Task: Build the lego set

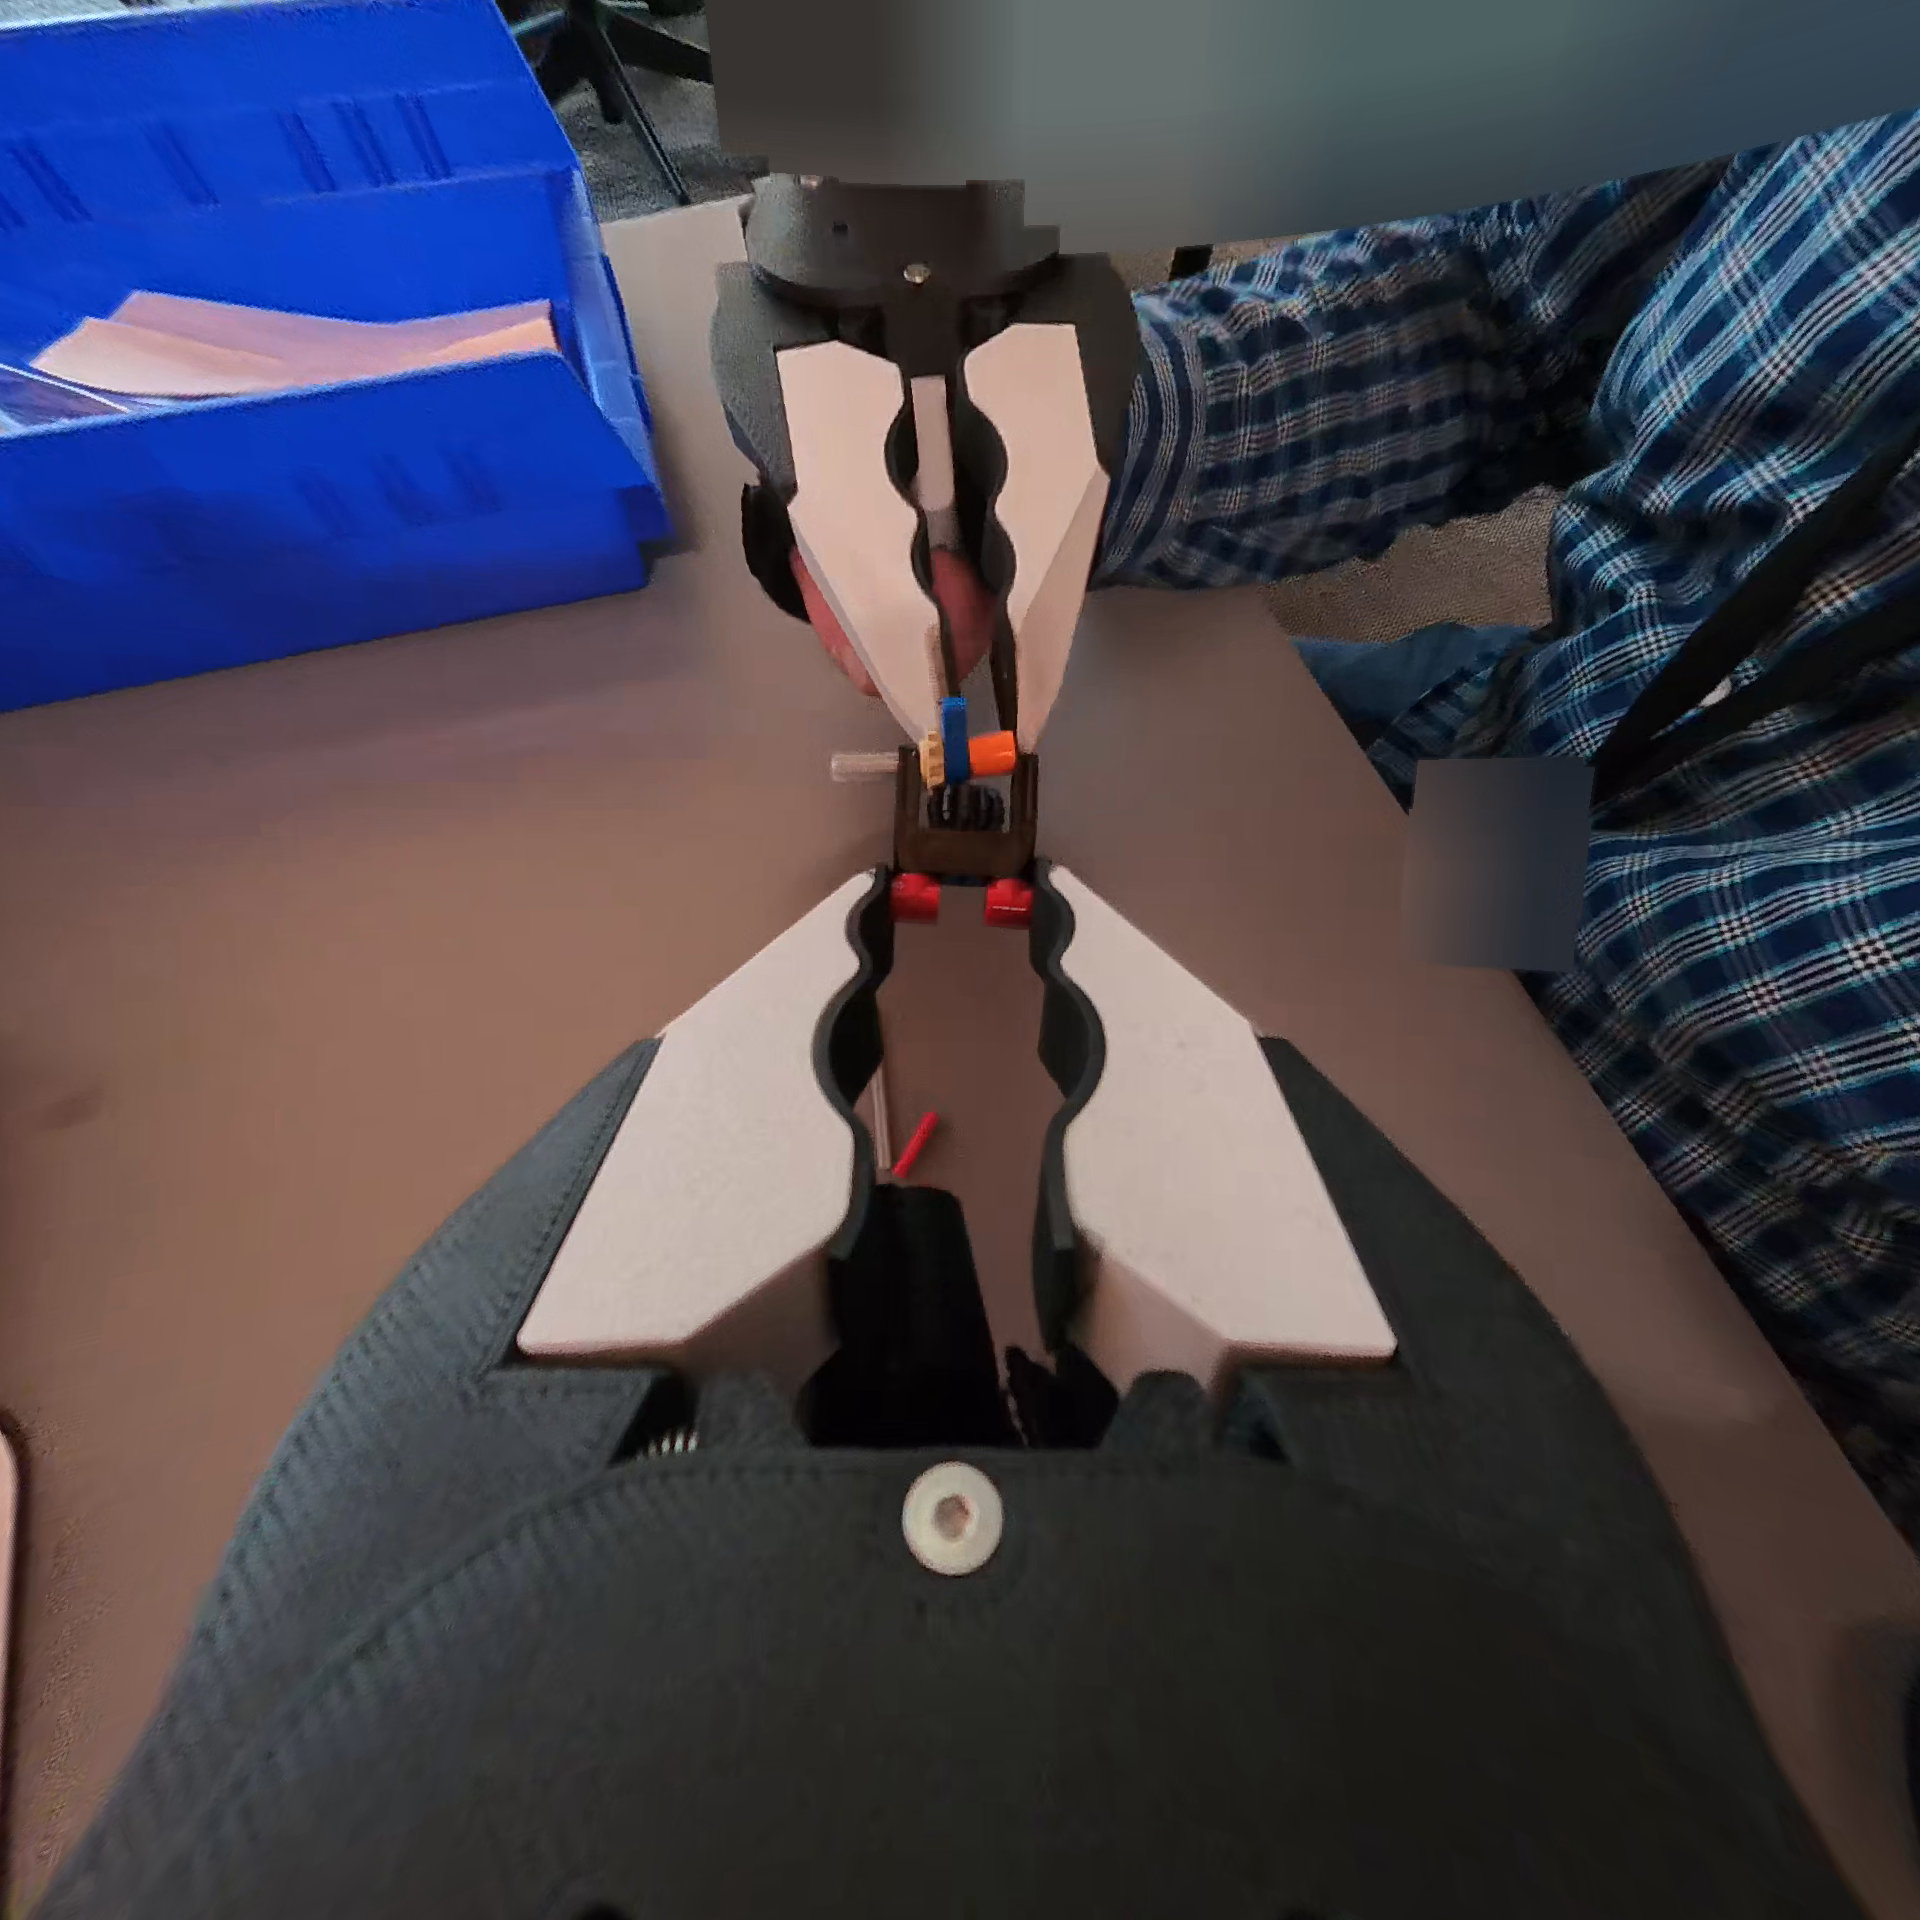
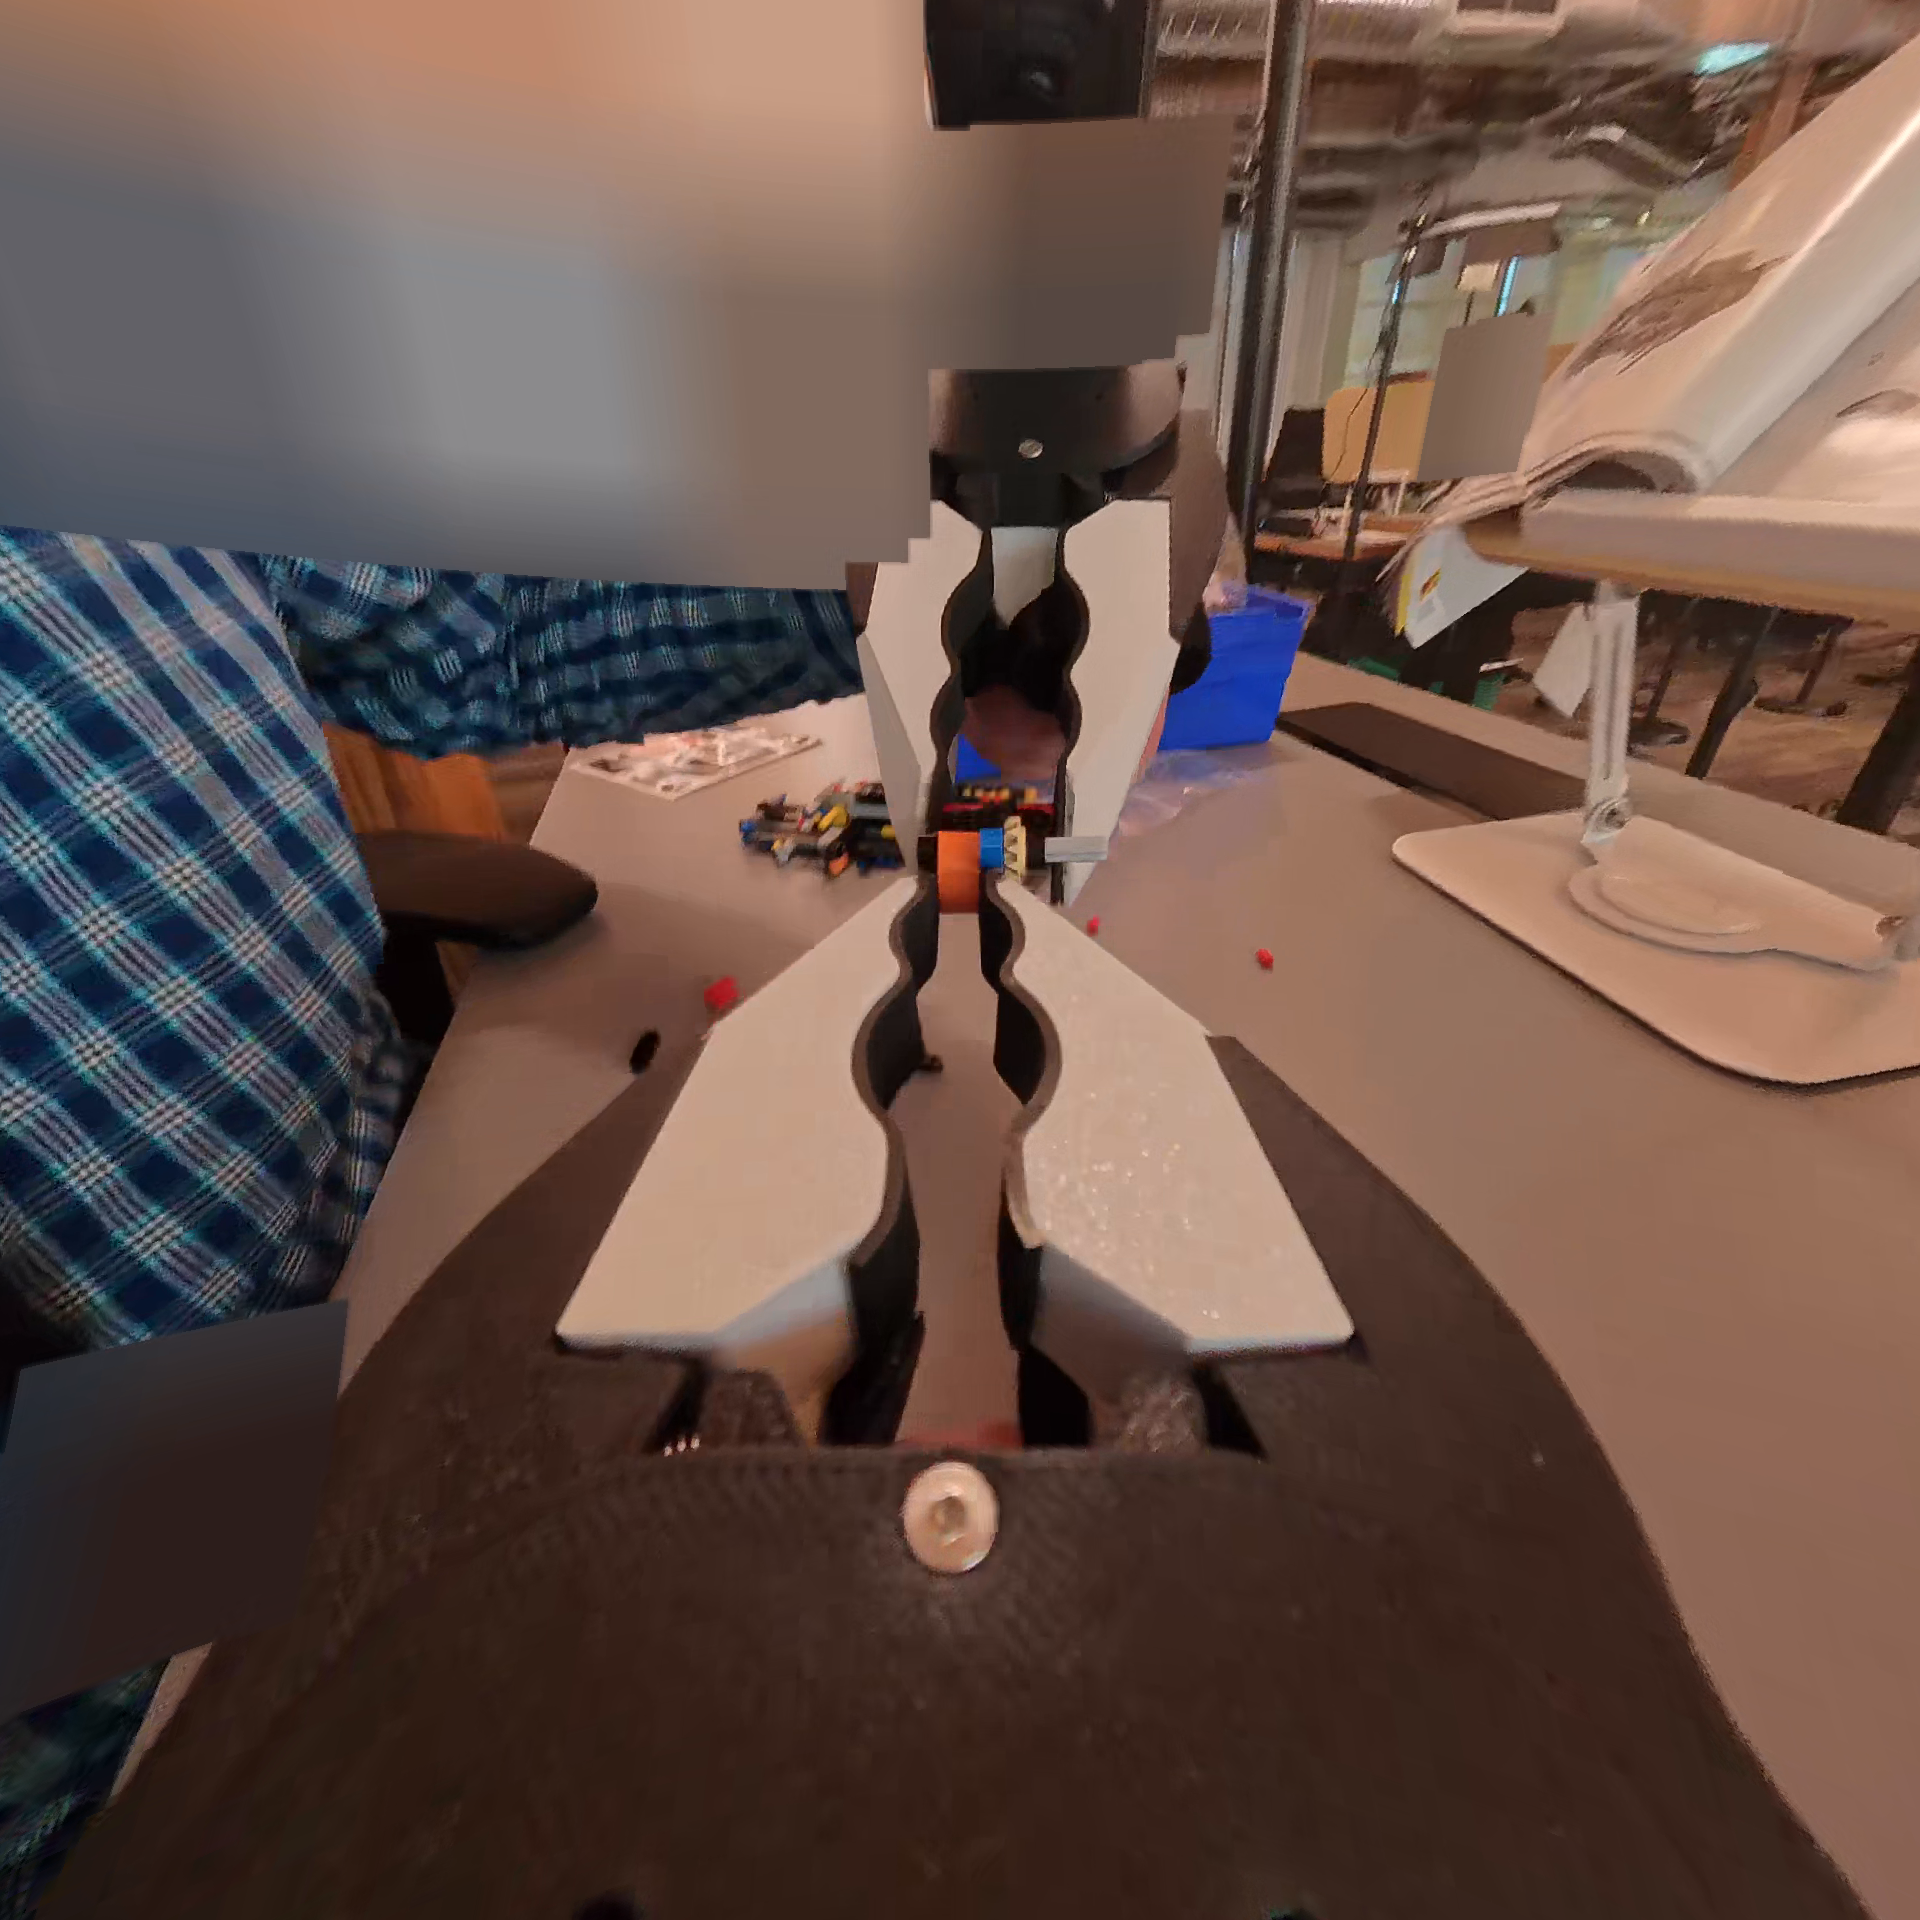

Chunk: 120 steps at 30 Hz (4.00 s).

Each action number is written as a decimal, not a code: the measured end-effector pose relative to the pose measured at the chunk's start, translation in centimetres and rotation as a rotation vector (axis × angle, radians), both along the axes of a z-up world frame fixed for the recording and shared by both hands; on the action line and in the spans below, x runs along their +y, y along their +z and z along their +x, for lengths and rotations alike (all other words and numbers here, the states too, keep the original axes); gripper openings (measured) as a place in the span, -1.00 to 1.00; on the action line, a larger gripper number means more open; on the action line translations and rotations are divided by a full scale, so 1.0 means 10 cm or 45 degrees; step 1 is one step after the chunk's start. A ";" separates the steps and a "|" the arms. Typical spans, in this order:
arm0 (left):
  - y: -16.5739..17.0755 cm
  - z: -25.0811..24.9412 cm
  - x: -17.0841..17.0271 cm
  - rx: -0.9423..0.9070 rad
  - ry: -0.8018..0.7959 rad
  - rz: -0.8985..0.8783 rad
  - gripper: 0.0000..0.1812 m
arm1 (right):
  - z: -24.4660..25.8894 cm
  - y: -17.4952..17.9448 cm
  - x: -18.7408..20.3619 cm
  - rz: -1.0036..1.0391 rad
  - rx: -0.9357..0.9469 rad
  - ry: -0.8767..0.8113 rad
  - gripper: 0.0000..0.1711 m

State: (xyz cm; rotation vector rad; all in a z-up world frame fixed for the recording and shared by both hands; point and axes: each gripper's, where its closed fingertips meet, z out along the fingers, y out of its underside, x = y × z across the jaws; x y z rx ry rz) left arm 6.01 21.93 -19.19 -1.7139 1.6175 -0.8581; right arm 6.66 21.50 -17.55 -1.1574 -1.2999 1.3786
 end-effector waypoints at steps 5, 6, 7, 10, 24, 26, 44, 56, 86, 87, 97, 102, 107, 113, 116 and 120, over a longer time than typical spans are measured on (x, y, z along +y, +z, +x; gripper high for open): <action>-0.21 0.02 -0.19 -0.017 -0.006 -0.029 -0.73 | 0.03 -0.24 -0.18 0.110 -0.140 -0.004 -0.95; -0.24 0.03 -0.21 -0.029 -0.001 -0.036 -0.73 | 0.03 -0.27 -0.20 0.122 -0.154 -0.012 -0.95; -0.27 0.03 -0.23 -0.036 0.001 -0.032 -0.73 | 0.03 -0.31 -0.22 0.138 -0.172 -0.023 -0.95; -0.31 0.06 -0.29 -0.060 -0.006 -0.033 -0.73 | 0.04 -0.37 -0.27 0.175 -0.199 -0.053 -0.95; -0.44 0.07 -0.33 -0.079 0.043 0.141 -0.73 | 0.03 -0.42 -0.34 0.090 -0.206 -0.118 -0.95; -0.47 0.06 -0.34 -0.080 0.047 0.148 -0.72 | 0.02 -0.45 -0.36 0.107 -0.226 -0.120 -0.95; -0.89 0.16 -0.43 0.038 0.077 0.173 -0.72 | 0.02 -0.70 -0.46 0.133 -0.387 -0.085 -0.95; -1.15 0.10 -0.43 0.290 0.066 0.299 -0.72 | 0.08 -0.97 -0.48 0.152 -0.592 -0.080 -0.95; -1.28 0.12 -0.35 0.492 0.167 0.170 -0.73 | 0.23 -1.24 -0.42 0.122 -0.795 -0.113 -0.95; -1.28 0.12 -0.35 0.494 0.173 0.162 -0.73 | 0.23 -1.23 -0.42 0.118 -0.790 -0.114 -0.95; -1.06 0.24 -0.31 0.207 0.344 0.163 -0.74 | 0.23 -1.10 -0.34 0.015 -0.709 -0.122 -0.95; -0.86 0.25 -0.29 -0.002 0.451 0.169 -0.74 | 0.25 -0.91 -0.31 -0.029 -0.621 -0.129 -0.95; -0.64 0.24 -0.32 -0.149 0.455 0.224 -0.74 | 0.23 -0.78 -0.33 -0.003 -0.570 -0.127 -0.95; -0.52 0.17 -0.37 -0.234 0.471 0.238 -0.74 | 0.15 -0.63 -0.39 0.033 -0.539 -0.123 -0.95; -0.41 0.13 -0.41 -0.321 0.480 0.234 -0.74 | 0.10 -0.60 -0.43 0.067 -0.552 -0.119 -0.95; -0.39 0.06 -0.46 -0.350 0.478 0.235 -0.74 | 0.02 -0.54 -0.48 0.103 -0.556 -0.119 -0.95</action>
